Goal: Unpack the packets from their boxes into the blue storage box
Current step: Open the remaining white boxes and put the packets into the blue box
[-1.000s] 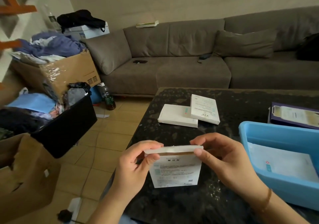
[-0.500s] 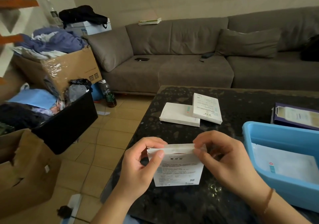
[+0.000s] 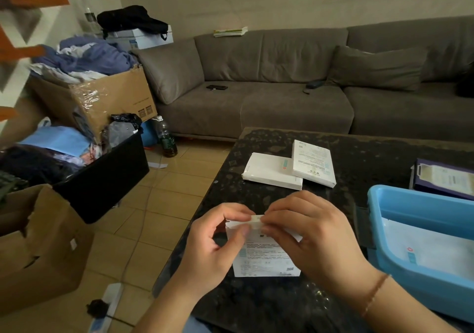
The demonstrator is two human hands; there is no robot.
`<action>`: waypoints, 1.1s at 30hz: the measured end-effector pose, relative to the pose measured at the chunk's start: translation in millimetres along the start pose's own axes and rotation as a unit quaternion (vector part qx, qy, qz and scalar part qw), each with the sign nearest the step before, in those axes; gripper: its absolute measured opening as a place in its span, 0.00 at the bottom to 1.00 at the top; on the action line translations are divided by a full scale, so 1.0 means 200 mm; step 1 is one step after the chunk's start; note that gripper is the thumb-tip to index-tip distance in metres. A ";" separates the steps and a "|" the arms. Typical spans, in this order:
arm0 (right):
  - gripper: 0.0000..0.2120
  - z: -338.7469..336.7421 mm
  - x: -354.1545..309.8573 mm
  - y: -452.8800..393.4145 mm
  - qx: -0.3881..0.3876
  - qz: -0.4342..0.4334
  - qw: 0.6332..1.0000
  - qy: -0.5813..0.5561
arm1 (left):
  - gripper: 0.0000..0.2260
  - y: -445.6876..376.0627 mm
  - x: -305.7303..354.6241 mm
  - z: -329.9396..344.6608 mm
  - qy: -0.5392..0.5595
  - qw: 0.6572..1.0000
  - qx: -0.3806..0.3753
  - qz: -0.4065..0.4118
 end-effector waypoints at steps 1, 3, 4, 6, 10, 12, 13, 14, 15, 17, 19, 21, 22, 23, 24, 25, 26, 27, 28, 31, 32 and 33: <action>0.08 -0.01 0.00 0.00 0.002 0.007 1.000 -0.004 | 0.05 0.00 0.00 0.00 -0.005 1.000 -0.002 0.003; 0.09 -0.02 0.01 -0.01 0.005 0.017 1.000 -0.006 | 0.05 0.00 0.00 0.00 -0.011 1.000 -0.007 0.009; 0.10 -0.02 0.00 -0.02 0.005 0.013 1.000 0.002 | 0.05 -0.01 0.01 0.00 -0.014 1.000 -0.009 0.011; 0.09 -0.02 0.00 -0.02 0.003 0.008 1.000 0.010 | 0.04 -0.01 0.01 0.00 -0.020 1.000 -0.011 0.013; 0.07 -0.02 0.02 -0.03 -0.007 0.056 0.998 -0.029 | 0.07 -0.01 0.01 0.00 -0.030 0.999 -0.022 0.024; 0.03 -0.01 0.02 -0.03 -0.015 0.061 0.997 -0.038 | 0.10 -0.01 0.02 0.01 -0.049 0.997 -0.034 0.040; 0.04 -0.01 0.02 -0.04 -0.017 0.063 0.997 -0.044 | 0.10 -0.01 0.03 0.01 -0.062 0.996 -0.040 0.049; 0.05 -0.01 0.02 -0.04 -0.017 0.061 0.997 -0.049 | 0.10 -0.01 0.03 0.01 -0.074 0.995 -0.044 0.058; 0.06 -0.01 0.02 -0.04 -0.016 0.055 0.997 -0.046 | 0.09 -0.02 0.03 0.01 -0.086 0.993 -0.045 0.066; 0.06 -0.02 0.00 -0.04 -0.010 0.033 0.999 -0.019 | 0.08 -0.03 0.04 0.01 -0.114 0.988 -0.041 0.095; 0.02 -0.02 -0.01 -0.03 -0.003 0.006 1.000 0.011 | 0.06 -0.03 0.05 0.02 -0.138 0.980 -0.044 0.134; 0.02 -0.01 -0.02 -0.02 0.002 -0.006 1.000 0.017 | 0.05 -0.03 0.06 0.03 -0.150 0.976 -0.047 0.153; 0.04 0.00 -0.01 -0.02 0.006 -0.008 1.000 0.013 | 0.05 -0.03 0.06 0.03 -0.151 0.975 -0.046 0.154; 0.06 0.00 -0.01 -0.02 0.011 -0.014 1.000 0.012 | 0.05 -0.03 0.06 0.02 -0.151 0.976 -0.044 0.152; 0.06 0.01 -0.01 -0.01 0.015 -0.024 0.999 0.016 | 0.05 -0.04 0.06 0.02 -0.154 0.976 -0.043 0.148; 0.06 0.01 -0.02 0.00 0.019 -0.036 0.999 0.022 | 0.06 -0.04 0.05 0.02 -0.162 0.975 -0.047 0.146; 0.05 0.01 -0.03 0.01 0.026 -0.047 0.998 0.029 | 0.07 -0.03 0.05 0.03 -0.170 0.973 -0.053 0.146; 0.05 0.01 -0.04 0.02 0.036 -0.056 0.997 0.038 | 0.10 -0.03 0.05 0.04 -0.173 0.972 -0.061 0.146; 0.05 0.01 -0.05 0.03 0.048 -0.060 0.996 0.048 | 0.11 -0.03 0.04 0.04 -0.171 0.972 -0.067 0.146; 0.05 -0.01 -0.06 0.06 0.091 -0.051 0.990 0.091 | 0.12 -0.03 0.05 0.05 -0.175 0.971 -0.068 0.150; 0.05 -0.02 -0.05 0.06 0.108 -0.042 0.988 0.101 | 0.12 -0.03 0.05 0.05 -0.183 0.969 -0.064 0.154; 0.06 -0.03 -0.05 0.07 0.126 -0.030 0.986 0.105 | 0.11 -0.03 0.05 0.06 -0.192 0.966 -0.061 0.159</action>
Point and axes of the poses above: each hand's wrist, its own y-axis away from the middle knuckle, its own z-axis out of the palm, x = y × z, the point moved 7 cm from there along -y, towards the middle knuckle, and after that the axes turned 5 degrees about y, right-handed, at the moved point
